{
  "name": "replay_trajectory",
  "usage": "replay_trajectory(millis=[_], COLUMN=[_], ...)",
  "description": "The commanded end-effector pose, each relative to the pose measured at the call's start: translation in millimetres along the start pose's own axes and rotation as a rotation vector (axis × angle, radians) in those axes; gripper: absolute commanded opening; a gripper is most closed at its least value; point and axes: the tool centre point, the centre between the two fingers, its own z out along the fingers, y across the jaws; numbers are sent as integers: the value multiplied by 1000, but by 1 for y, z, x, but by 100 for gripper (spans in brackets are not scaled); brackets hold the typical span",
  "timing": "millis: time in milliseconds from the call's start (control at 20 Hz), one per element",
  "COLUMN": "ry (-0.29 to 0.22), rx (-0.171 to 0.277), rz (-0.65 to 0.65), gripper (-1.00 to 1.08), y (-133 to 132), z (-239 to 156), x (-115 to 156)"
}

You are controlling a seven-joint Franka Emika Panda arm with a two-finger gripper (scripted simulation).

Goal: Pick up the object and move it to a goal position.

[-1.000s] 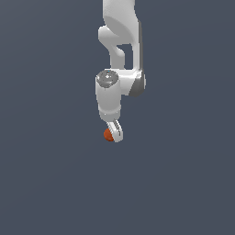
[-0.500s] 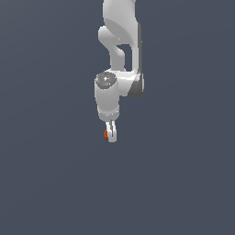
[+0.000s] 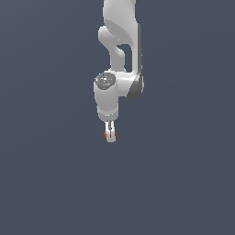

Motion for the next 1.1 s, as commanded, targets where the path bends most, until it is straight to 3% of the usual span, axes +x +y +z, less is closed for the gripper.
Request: replay_trajectory(millis=[0,700,750,1050], ry=[0,0,0,0], rx=[0,0,0,0], rz=[0,5,5,5], gripper=[100,100,-100,-100], y=[0,1,1,1], z=[3,50,50,50], x=[0,0,0,0])
